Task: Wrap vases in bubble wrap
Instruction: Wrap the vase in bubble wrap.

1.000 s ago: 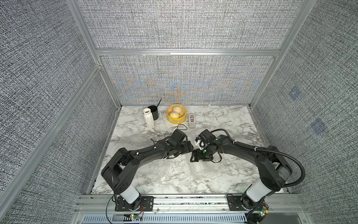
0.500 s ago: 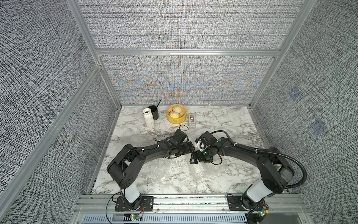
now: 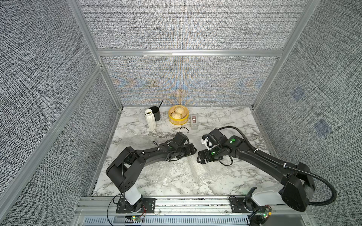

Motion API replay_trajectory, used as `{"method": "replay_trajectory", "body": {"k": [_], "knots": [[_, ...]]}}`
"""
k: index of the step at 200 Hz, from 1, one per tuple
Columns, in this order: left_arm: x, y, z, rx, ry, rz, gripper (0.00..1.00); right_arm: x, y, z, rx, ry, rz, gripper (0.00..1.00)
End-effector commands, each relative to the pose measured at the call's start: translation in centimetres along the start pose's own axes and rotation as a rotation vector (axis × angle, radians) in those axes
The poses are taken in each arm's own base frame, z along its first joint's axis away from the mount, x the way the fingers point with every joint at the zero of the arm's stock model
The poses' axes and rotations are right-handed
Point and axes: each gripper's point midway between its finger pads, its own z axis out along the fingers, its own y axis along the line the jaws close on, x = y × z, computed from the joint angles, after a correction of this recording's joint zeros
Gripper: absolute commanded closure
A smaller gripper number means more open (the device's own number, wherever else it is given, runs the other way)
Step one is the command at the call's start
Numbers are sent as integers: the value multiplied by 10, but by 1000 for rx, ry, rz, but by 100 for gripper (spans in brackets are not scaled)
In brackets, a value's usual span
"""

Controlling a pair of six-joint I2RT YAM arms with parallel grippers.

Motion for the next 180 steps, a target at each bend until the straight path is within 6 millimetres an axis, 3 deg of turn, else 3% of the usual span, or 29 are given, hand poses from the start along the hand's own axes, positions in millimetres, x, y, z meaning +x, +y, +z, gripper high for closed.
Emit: {"method": "replay_trajectory", "body": {"k": [1, 63, 113, 180], "knots": [[26, 41, 1, -166, 94, -26, 20, -4, 10, 9, 52, 1, 29, 5], [21, 34, -2, -143, 73, -31, 20, -8, 18, 33, 215, 5, -22, 5], [21, 34, -1, -137, 66, -41, 20, 6, 12, 52, 277, 31, -27, 6], [17, 27, -6, -118, 53, -41, 19, 25, 5, 75, 285, 87, -8, 17]]}}
